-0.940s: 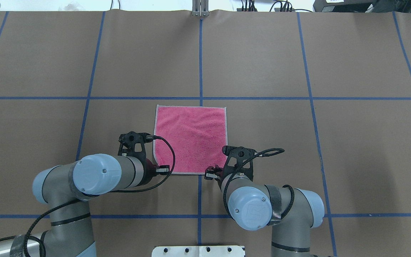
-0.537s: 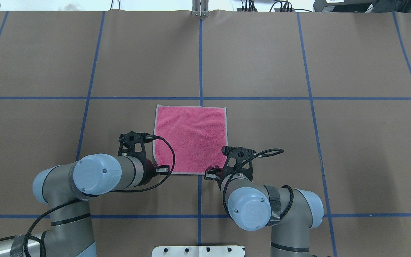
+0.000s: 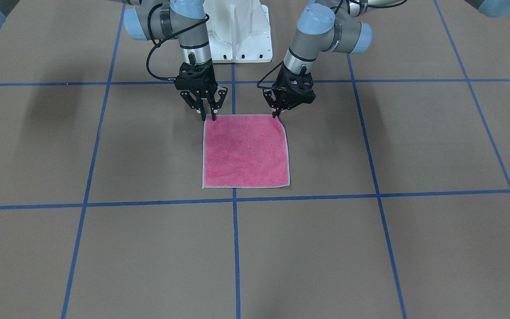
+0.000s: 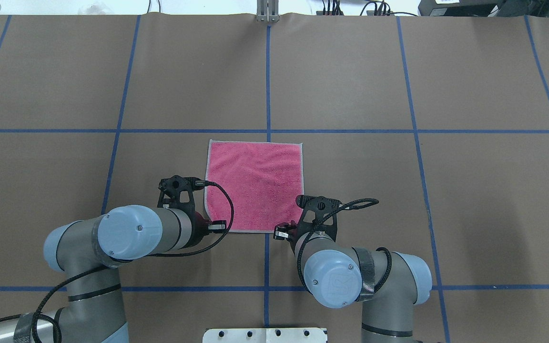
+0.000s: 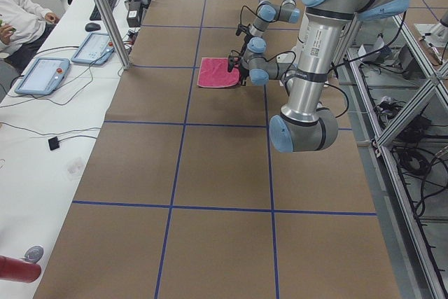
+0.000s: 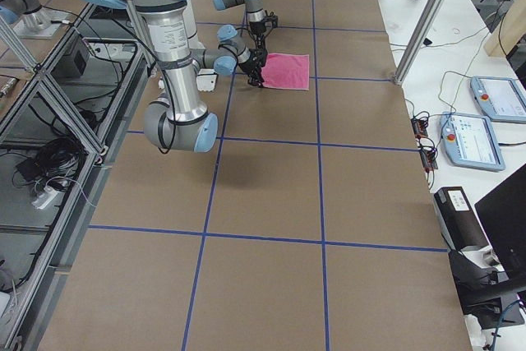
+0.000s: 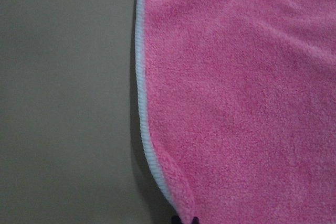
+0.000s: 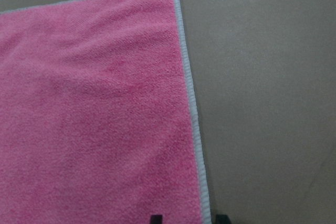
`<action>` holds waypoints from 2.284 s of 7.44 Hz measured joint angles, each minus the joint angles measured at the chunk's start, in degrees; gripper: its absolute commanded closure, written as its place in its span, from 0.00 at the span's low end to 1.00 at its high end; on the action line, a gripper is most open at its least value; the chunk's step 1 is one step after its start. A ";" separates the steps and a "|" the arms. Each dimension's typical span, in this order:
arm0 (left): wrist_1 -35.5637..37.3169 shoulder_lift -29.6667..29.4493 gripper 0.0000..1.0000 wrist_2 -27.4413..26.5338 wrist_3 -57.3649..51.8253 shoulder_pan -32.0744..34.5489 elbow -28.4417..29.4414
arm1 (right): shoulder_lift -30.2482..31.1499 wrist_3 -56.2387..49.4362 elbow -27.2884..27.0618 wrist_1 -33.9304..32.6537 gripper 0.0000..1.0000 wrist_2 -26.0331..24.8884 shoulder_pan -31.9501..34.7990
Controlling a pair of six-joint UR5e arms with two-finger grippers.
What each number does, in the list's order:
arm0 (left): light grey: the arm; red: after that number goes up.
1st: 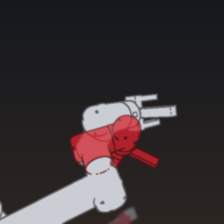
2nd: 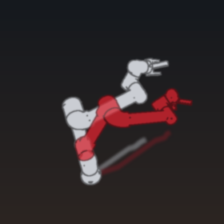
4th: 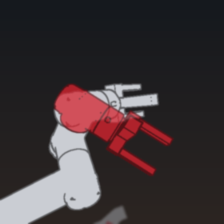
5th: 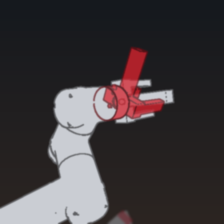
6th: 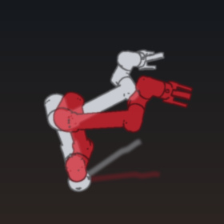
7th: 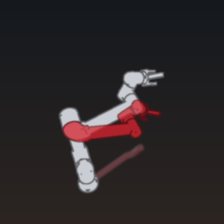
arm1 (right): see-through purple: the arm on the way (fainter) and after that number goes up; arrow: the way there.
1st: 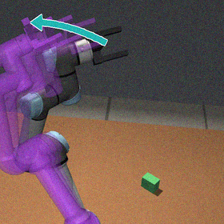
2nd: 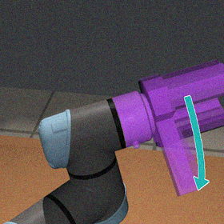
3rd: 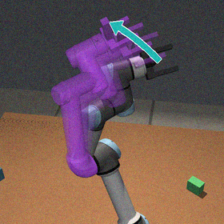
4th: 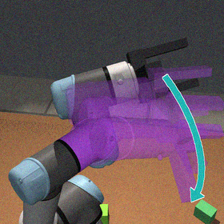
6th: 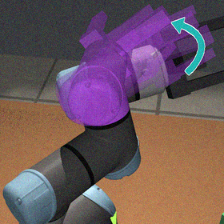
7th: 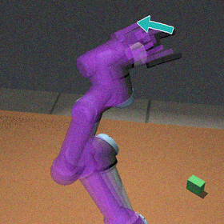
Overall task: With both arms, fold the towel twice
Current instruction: 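Move the right gripper to the near towel corner while the left gripper holds, then grasp the near edge with both grippers and lift it up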
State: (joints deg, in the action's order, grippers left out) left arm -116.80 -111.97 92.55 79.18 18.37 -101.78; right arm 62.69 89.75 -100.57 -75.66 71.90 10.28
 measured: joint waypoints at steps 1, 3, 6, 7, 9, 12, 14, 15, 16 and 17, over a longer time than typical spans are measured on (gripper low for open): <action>0.00 0.00 1.00 0.00 -0.04 0.00 0.00 | -0.04 0.02 -0.03 0.04 0.76 -0.01 0.00; 0.00 0.00 1.00 0.00 -0.07 0.00 0.00 | 0.03 -0.01 -0.32 0.06 0.75 -0.01 0.00; 0.00 0.00 1.00 0.00 -0.08 0.06 -0.07 | 0.40 -0.02 -0.94 0.13 1.00 -0.01 0.10; 0.00 0.00 1.00 0.04 -0.08 0.07 -0.40 | 0.48 -0.02 -1.43 0.15 1.00 -0.01 0.27; 0.09 0.27 1.00 0.29 0.00 0.15 -2.72 | 0.96 0.10 -3.48 0.16 1.00 -0.03 0.62; 0.31 2.63 1.00 0.43 0.24 0.10 -8.34 | 3.01 0.47 -8.24 0.08 1.00 -0.20 -0.11; 0.43 2.69 1.00 0.40 0.27 0.16 -9.18 | 3.07 0.49 -8.67 0.07 1.00 -0.15 -0.04; 0.52 2.52 1.00 0.30 0.26 0.61 -8.99 | 2.77 0.46 -7.92 0.07 1.00 -0.06 0.92; 0.62 2.34 1.00 0.21 0.31 1.22 -8.48 | 2.53 0.42 -7.41 0.09 1.00 0.04 2.03; 0.67 1.81 1.00 0.14 0.34 2.06 -7.43 | 2.11 0.39 -6.92 0.12 1.00 0.11 3.09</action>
State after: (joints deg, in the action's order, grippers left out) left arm -116.13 -110.17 92.69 79.52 20.43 -109.21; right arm 64.80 90.15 -107.49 -75.53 72.02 13.38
